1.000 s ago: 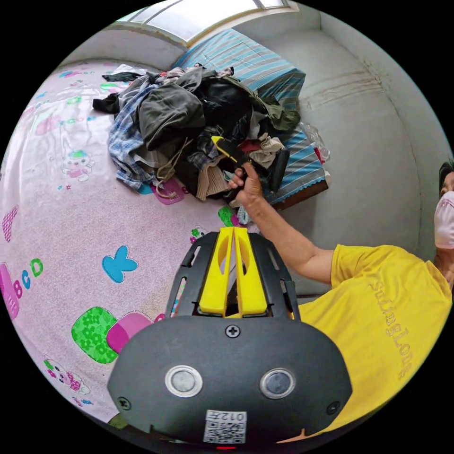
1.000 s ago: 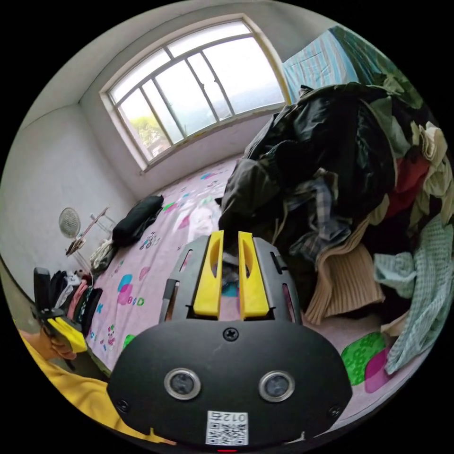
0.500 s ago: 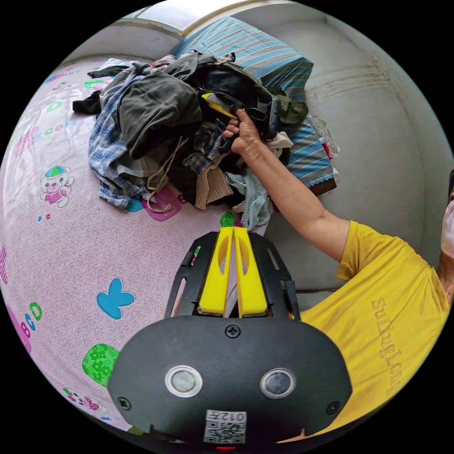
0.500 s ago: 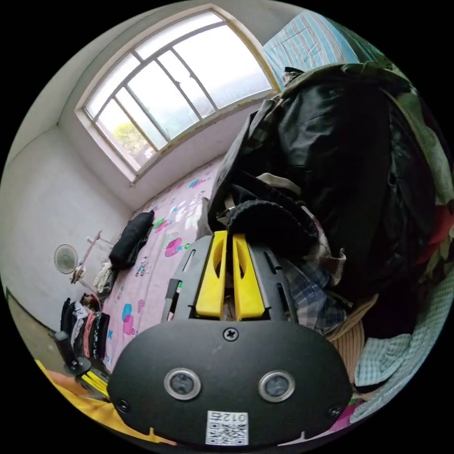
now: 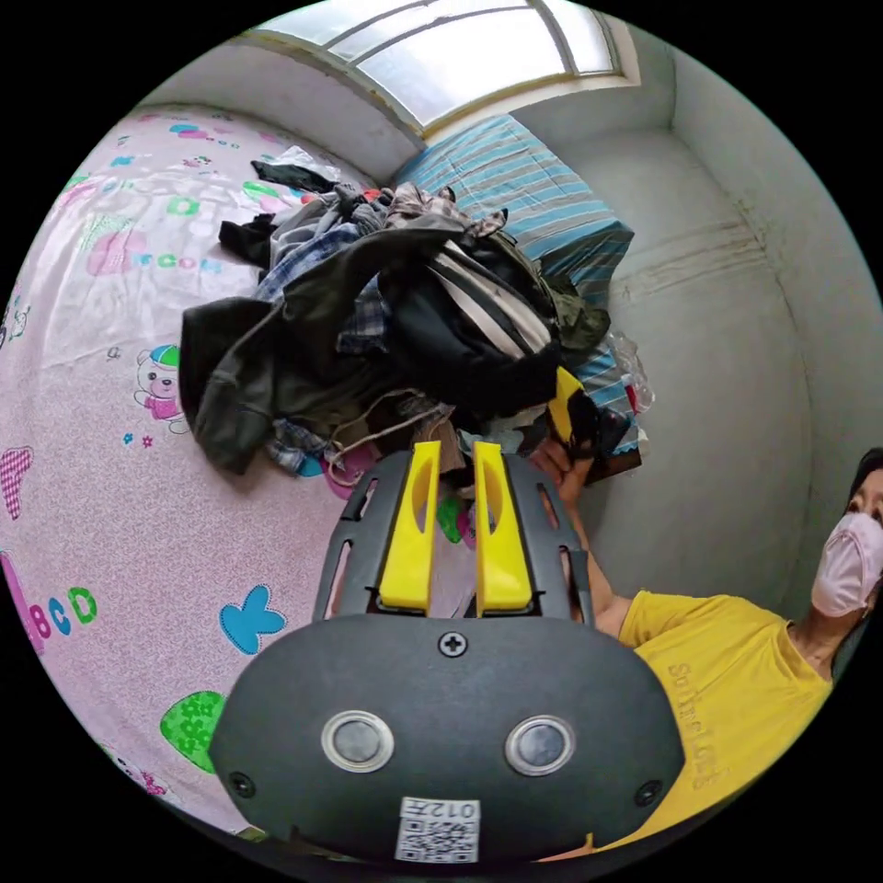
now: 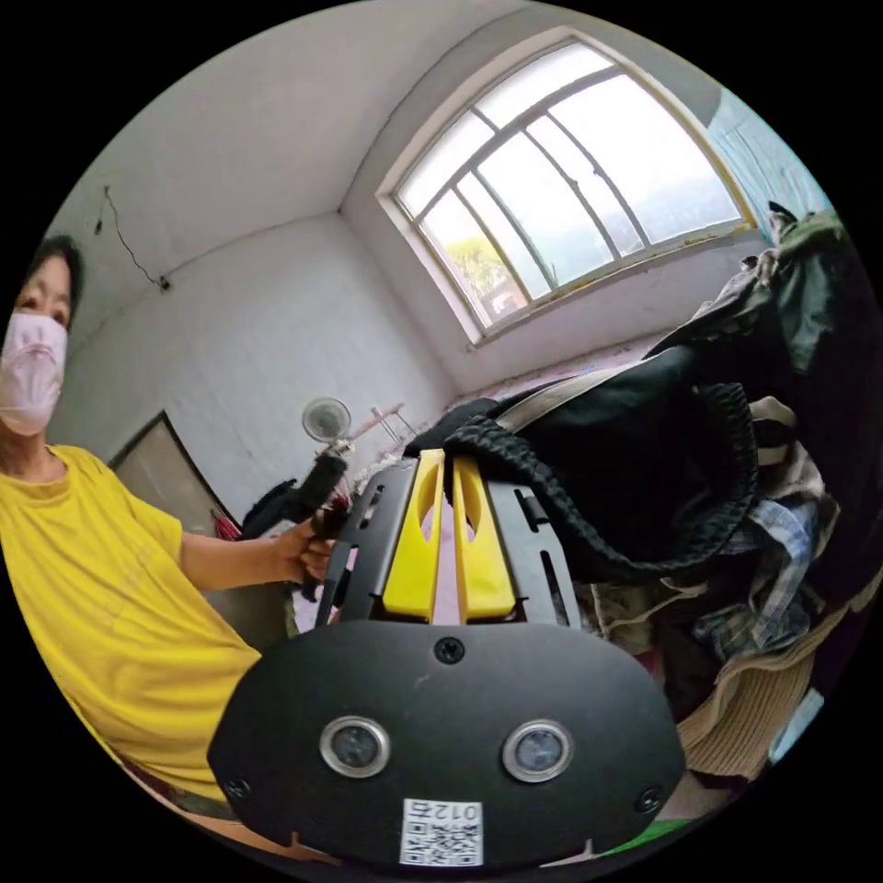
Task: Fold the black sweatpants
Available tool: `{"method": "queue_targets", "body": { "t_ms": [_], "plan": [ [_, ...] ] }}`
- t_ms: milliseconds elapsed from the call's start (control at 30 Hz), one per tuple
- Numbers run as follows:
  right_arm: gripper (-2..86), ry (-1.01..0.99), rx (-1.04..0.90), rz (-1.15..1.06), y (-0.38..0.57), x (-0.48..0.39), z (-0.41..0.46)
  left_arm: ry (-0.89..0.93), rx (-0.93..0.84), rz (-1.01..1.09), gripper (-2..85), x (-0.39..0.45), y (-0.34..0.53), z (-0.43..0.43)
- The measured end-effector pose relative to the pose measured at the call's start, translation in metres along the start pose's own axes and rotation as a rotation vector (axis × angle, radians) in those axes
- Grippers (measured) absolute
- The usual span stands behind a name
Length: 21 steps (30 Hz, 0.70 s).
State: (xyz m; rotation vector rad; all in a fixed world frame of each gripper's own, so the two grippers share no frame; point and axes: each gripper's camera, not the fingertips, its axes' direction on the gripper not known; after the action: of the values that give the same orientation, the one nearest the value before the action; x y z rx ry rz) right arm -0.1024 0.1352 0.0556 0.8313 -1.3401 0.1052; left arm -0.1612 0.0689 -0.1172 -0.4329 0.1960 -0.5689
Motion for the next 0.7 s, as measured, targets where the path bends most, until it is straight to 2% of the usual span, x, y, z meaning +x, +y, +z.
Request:
{"method": "queue_targets", "body": {
  "t_ms": [67, 133, 300, 433, 500, 600, 700],
  "plan": [
    [1.2, 0.045, -0.009, -0.036, -0.001, -0.019, -0.023, 0.067, -0.031, -0.018, 10.4, 0.003, -0.023, 0.012],
    [1.2, 0.11, -0.101, -0.103, -0.005, -0.046, -0.032, 0.079, -0.074, -0.017, 13.0, 0.011, -0.046, 0.031],
    [1.3, 0.142, -0.228, -0.187, -0.011, -0.085, -0.034, 0.219, -0.194, -0.009, 17.9, 0.042, -0.104, 0.089],
    [1.4, 0.156, -0.264, -0.201, -0.01, -0.105, -0.03, 0.092, -0.42, 0.092, 17.3, 0.072, -0.123, 0.125],
    [1.4, 0.189, -0.29, -0.207, -0.007, -0.113, -0.026, 0.02, -0.51, 0.127, 14.1, 0.085, -0.126, 0.133],
    [1.5, 0.259, -0.291, -0.131, -0.001, -0.117, -0.027, -0.043, -0.532, 0.148, 8.5, 0.089, -0.125, 0.123],
    [1.3, 0.217, -0.29, -0.096, 0.01, -0.126, -0.041, -0.051, -0.505, 0.195, 7.2, 0.088, -0.12, 0.098]
  ]
}}
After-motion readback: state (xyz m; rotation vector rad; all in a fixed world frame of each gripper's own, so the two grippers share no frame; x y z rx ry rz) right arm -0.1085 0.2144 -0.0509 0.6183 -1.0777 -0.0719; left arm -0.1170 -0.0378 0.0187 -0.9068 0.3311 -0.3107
